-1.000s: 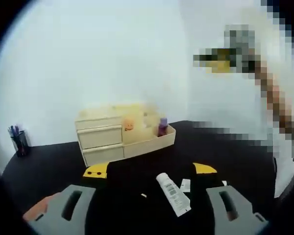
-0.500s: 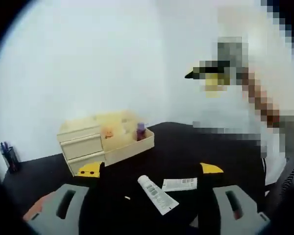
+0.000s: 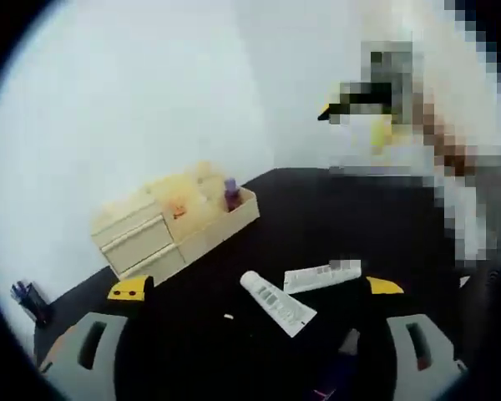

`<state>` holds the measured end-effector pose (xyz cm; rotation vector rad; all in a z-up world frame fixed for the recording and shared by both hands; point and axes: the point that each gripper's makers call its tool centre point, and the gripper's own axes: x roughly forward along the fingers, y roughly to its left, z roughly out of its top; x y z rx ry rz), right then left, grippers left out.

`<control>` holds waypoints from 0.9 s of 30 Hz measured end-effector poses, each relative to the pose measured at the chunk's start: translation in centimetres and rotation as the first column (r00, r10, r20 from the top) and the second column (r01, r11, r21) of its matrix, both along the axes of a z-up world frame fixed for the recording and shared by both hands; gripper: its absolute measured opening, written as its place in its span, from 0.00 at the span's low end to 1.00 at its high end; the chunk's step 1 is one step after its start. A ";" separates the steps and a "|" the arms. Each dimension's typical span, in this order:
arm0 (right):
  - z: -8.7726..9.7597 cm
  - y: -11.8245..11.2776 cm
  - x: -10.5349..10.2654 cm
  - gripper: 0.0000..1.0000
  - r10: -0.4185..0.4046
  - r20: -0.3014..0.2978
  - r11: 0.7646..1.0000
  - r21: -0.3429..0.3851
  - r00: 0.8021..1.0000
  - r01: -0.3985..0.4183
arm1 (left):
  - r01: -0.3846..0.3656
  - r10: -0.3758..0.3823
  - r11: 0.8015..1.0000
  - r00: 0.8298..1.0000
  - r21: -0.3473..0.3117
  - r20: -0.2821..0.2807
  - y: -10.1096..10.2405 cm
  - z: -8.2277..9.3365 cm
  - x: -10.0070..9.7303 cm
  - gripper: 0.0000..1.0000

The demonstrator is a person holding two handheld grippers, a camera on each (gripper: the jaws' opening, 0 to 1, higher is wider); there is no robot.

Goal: Open the drawer, pick up the cosmetic bottles from the table one by one, place them into the drawer, release the gripper, close the drawer, and move the gripper away

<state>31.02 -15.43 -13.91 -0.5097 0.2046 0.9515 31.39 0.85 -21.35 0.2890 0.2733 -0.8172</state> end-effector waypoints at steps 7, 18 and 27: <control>-1.7 0.1 -0.5 0.70 0.027 -0.024 0.998 0.054 0.999 -0.026 | 0.109 -0.075 0.959 0.988 -0.262 0.137 -0.1 4.3 -0.6 0.91; -5.4 0.7 -1.2 0.70 0.047 -0.093 0.993 0.112 0.995 -0.037 | 0.054 -0.047 0.982 0.998 -0.178 0.042 1.3 0.2 1.1 0.93; -8.2 2.3 -1.3 0.65 0.078 -0.099 0.997 0.036 0.992 -0.075 | 0.069 -0.049 0.953 0.996 -0.296 0.076 1.8 0.6 0.7 0.88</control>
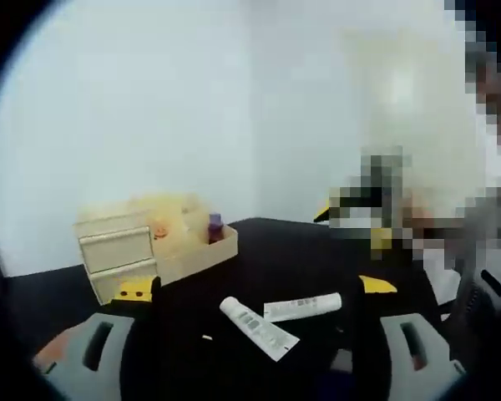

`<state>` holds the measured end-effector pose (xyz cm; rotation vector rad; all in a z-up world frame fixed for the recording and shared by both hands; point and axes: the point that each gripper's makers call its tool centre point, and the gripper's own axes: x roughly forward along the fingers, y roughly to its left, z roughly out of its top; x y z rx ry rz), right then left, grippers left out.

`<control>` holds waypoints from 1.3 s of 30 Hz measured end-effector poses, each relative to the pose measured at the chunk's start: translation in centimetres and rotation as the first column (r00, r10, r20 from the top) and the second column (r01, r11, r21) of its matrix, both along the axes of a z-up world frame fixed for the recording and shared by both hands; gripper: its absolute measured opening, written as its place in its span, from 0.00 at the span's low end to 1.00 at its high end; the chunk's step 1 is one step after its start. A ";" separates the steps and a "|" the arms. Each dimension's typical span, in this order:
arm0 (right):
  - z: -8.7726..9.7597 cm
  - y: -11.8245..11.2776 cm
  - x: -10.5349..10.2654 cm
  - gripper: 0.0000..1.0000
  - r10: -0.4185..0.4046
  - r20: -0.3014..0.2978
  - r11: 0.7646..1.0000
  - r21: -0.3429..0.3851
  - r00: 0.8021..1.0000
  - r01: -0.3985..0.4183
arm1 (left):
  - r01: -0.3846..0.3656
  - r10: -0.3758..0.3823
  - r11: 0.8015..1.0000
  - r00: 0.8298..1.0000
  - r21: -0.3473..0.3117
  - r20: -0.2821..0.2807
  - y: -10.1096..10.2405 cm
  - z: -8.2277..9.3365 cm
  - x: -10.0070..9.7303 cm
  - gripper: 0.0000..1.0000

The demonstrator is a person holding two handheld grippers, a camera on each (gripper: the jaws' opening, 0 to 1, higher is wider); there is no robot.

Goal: Open the drawer, pick up the cosmetic bottles from the table one by one, place them into the drawer, release the gripper, close the drawer, and move the gripper away

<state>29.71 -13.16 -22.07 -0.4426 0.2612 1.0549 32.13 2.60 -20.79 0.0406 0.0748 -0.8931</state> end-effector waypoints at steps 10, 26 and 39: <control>-0.4 3.5 1.8 0.57 0.067 -0.012 0.998 0.003 0.998 -0.067 | -0.050 0.050 0.999 0.999 -0.002 -0.017 1.8 -1.1 0.2 0.79; -2.5 8.6 -1.5 0.64 0.284 -0.044 0.945 0.182 0.958 -0.272 | -0.020 0.009 0.979 0.998 -0.205 -0.057 2.6 -0.3 1.0 0.71; -3.8 9.0 -3.2 0.59 0.332 -0.078 0.923 0.235 0.940 -0.306 | -0.039 0.021 0.969 0.997 -0.246 -0.076 2.2 -1.1 1.1 0.69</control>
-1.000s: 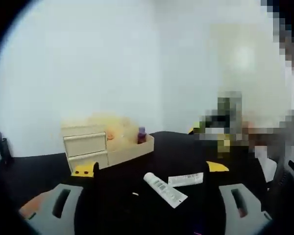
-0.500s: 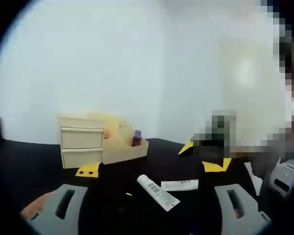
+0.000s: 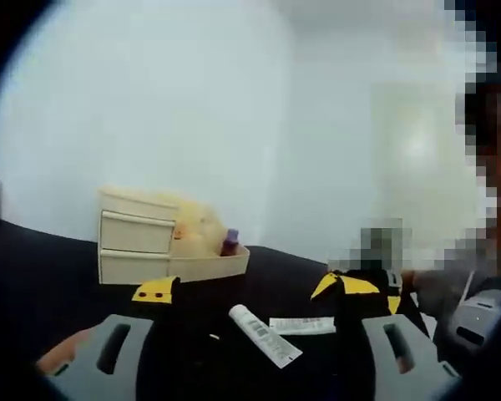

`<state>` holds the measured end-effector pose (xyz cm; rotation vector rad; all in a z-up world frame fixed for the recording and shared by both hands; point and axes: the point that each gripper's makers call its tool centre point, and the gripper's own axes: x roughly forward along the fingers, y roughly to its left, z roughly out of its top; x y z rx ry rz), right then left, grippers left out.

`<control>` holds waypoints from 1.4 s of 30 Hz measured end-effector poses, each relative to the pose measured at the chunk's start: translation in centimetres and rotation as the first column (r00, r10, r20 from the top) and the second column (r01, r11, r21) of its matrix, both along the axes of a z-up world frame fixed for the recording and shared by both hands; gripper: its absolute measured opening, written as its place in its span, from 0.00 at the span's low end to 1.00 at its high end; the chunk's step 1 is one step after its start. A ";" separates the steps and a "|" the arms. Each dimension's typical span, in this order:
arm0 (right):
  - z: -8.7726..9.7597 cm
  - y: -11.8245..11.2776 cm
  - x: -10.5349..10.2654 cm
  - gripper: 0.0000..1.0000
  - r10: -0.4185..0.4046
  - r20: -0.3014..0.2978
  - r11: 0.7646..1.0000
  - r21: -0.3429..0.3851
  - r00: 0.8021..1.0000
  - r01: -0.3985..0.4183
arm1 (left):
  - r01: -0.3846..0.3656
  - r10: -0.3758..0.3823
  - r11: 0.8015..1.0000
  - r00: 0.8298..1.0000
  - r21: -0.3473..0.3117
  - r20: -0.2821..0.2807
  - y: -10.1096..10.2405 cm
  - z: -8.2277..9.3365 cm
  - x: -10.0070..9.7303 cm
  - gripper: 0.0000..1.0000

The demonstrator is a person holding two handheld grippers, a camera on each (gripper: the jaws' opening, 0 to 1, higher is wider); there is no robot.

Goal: Open the drawer, pick up the cosmetic bottles from the table one by one, place them into the drawer, release the gripper, close the drawer, and move the gripper away

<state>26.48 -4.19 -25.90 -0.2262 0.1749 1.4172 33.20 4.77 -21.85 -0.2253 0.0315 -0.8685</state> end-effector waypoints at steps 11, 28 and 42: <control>1.9 -2.6 2.1 0.61 -0.026 0.184 0.991 0.134 0.983 0.001 | -0.041 0.040 0.999 0.999 -0.035 -0.008 1.3 0.1 0.8 0.69; -1.2 -7.5 4.7 0.67 -0.243 -0.066 0.937 0.242 0.968 0.252 | -0.077 0.076 0.996 0.997 -0.050 -0.020 0.9 -0.4 1.4 0.69; -1.5 -7.3 4.2 0.68 -0.217 -0.066 0.944 0.239 0.974 0.227 | -0.110 0.108 0.993 0.994 -0.053 -0.035 1.3 -1.1 1.3 0.68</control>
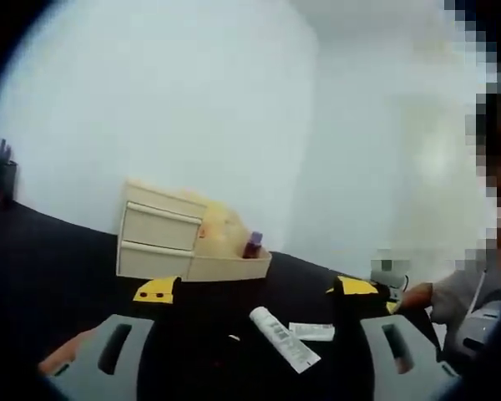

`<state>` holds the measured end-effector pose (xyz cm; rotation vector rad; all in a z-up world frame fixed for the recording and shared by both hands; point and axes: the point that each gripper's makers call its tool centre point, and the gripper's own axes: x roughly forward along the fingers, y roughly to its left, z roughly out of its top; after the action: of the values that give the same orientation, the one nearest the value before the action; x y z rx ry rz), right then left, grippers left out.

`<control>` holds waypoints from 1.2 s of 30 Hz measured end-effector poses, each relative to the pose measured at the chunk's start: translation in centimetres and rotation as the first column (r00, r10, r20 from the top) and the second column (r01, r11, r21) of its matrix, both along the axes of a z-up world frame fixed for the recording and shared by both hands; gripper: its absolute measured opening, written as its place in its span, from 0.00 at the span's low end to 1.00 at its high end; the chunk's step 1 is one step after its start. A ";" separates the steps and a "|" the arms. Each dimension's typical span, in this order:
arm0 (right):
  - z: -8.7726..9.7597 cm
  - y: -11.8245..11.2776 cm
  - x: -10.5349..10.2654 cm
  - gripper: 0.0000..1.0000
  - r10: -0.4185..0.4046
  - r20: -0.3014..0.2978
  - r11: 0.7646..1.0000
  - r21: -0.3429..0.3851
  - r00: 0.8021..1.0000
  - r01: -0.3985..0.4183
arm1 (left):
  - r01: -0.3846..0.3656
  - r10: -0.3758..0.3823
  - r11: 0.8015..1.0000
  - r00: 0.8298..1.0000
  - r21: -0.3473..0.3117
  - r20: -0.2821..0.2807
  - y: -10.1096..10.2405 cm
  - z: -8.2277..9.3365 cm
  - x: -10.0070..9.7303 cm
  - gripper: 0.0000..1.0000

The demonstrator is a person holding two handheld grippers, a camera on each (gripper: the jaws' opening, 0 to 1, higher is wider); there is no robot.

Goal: Open the drawer, pick up the cosmetic bottles from the table one by one, place them into the drawer, release the gripper, close the drawer, and move the gripper away

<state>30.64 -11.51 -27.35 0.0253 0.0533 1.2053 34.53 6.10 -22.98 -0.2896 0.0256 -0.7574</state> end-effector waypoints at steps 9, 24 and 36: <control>-0.1 0.0 0.0 0.67 -0.002 0.003 1.000 -0.002 1.000 0.002 | 0.000 0.000 1.000 1.000 0.009 0.001 -0.1 -0.1 0.1 0.67; -0.3 0.2 0.0 0.67 -0.002 0.022 1.000 -0.022 1.000 0.003 | -0.059 0.050 0.990 0.996 -0.125 -0.077 1.5 0.1 2.4 0.69; -0.5 0.1 -0.2 0.66 0.007 0.037 0.999 -0.036 0.999 -0.005 | -0.057 0.037 0.964 0.996 -0.260 -0.082 1.4 4.3 4.6 0.69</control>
<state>30.49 -11.37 -27.83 -0.0286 0.0431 1.2101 39.18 7.52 -18.67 -0.5699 -0.0090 -0.7020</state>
